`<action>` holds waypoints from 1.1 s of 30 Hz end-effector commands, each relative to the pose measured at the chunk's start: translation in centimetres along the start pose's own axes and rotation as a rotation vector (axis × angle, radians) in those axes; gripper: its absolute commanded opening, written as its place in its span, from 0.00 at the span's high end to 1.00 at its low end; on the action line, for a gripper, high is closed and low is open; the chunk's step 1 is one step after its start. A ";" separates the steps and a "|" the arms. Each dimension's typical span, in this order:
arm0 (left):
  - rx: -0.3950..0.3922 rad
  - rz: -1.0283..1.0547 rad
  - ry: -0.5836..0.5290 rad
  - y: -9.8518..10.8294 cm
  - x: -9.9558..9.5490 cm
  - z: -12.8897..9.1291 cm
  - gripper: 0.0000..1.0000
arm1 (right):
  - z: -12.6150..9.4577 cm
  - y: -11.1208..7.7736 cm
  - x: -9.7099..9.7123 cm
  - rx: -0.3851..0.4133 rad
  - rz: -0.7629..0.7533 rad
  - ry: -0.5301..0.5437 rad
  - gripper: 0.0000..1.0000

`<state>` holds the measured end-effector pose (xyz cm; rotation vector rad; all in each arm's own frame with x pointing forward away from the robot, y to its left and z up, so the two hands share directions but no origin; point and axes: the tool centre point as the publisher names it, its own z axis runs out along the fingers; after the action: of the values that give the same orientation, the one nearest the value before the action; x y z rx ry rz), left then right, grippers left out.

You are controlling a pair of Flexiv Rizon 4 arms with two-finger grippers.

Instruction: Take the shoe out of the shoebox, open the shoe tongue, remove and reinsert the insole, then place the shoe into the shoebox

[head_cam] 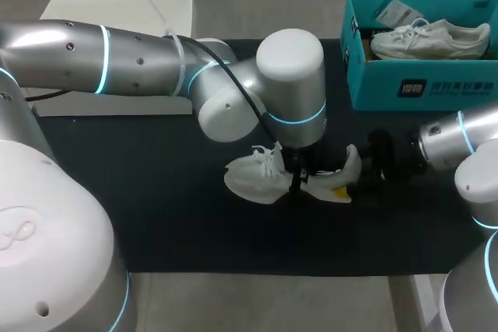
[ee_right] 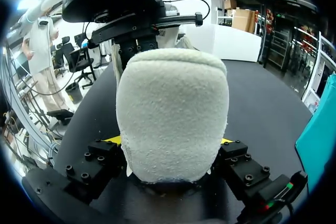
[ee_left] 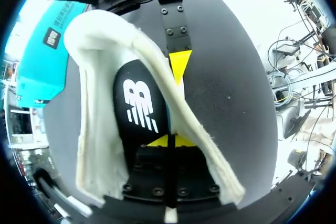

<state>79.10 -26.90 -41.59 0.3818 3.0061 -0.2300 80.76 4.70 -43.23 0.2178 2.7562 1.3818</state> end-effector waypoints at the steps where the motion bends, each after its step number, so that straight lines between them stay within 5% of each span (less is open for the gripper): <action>1: 0.025 -0.016 0.018 0.4 -0.2 2.0 1.00 | 0.8 -0.3 0.3 0.001 0.000 0.000 1.00; 20: 0.236 -0.026 0.091 0.6 0.7 -6.1 1.00 | 0.8 -0.3 0.3 0.001 0.000 0.000 1.00; 29: 0.356 -0.055 0.125 1.3 -0.1 -7.8 1.00 | 0.8 -0.3 0.3 0.001 0.000 0.000 1.00; 33: 0.348 -0.051 0.124 1.1 -0.5 -7.6 1.00 | 0.8 -0.3 0.3 0.001 0.000 0.000 1.00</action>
<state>79.12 -24.70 -33.84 0.3505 3.0947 -0.7536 80.63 4.85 -43.19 0.2164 2.7564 1.3839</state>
